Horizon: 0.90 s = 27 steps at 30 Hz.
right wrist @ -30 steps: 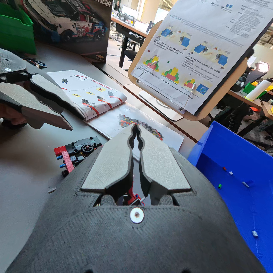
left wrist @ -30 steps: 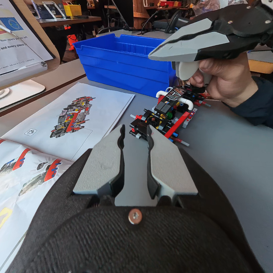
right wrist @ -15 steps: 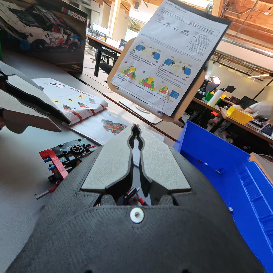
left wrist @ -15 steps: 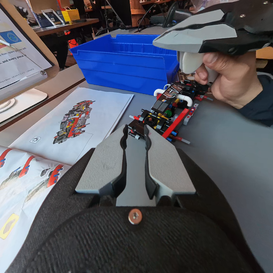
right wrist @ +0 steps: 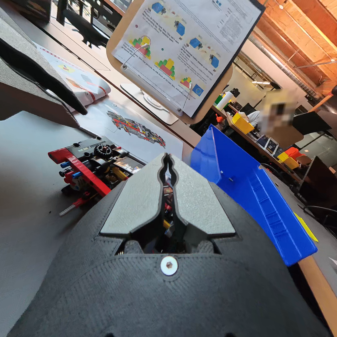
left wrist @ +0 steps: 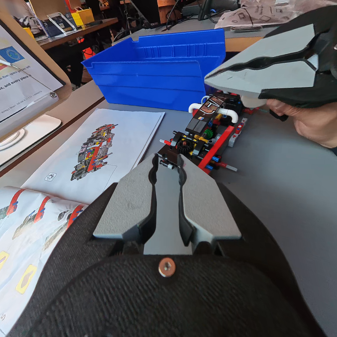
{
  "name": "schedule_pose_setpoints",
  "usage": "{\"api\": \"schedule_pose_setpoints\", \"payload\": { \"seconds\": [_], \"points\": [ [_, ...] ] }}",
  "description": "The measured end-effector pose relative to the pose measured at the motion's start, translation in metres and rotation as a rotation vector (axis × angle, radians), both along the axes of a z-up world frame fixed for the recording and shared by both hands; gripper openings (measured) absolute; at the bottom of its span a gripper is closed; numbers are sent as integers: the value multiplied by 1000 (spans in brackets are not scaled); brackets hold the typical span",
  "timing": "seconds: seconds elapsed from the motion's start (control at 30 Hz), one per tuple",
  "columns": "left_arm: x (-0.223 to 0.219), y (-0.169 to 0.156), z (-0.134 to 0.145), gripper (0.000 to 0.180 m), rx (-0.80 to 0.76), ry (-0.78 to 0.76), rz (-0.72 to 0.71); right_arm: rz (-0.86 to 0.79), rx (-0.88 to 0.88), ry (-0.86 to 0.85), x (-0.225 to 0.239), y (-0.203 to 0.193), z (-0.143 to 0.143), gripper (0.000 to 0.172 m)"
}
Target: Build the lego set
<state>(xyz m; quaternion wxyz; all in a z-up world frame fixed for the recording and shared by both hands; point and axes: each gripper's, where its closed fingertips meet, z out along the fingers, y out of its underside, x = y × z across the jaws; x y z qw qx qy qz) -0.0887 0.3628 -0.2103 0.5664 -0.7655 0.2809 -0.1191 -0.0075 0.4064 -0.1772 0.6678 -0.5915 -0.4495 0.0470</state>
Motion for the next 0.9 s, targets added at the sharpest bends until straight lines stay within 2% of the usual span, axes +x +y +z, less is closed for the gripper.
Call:
{"api": "schedule_pose_setpoints", "payload": {
  "seconds": [0.13, 0.27, 0.43, 0.6, 0.7, 0.8, 0.9],
  "points": [
    [5, -2, 1, 18, -2, 30, -20, -53, -32, -44, 0, 3, -12, 0],
    [3, -5, 15, 15, 67, 17, -11, -75, -25, -87, -4, 6, -17, 0],
    [1, -2, 11, 21, 12, -44, -11, -49, -38, -37, -11, 4, -9, 0],
    [5, -5, 22, 22, 37, -90, -18, 95, -78, 95, -42, -2, 18, 0],
    [15, -9, 10, 17, -28, -99, -55, 183, -145, 75, -66, 8, 21, 0],
    [16, -10, -2, 17, -61, -45, -54, 277, -183, 49, -80, 11, 30, 0],
    [14, -7, -9, 22, -83, -26, -46, 353, -246, -19, -90, 23, 26, 0]
  ]
}}
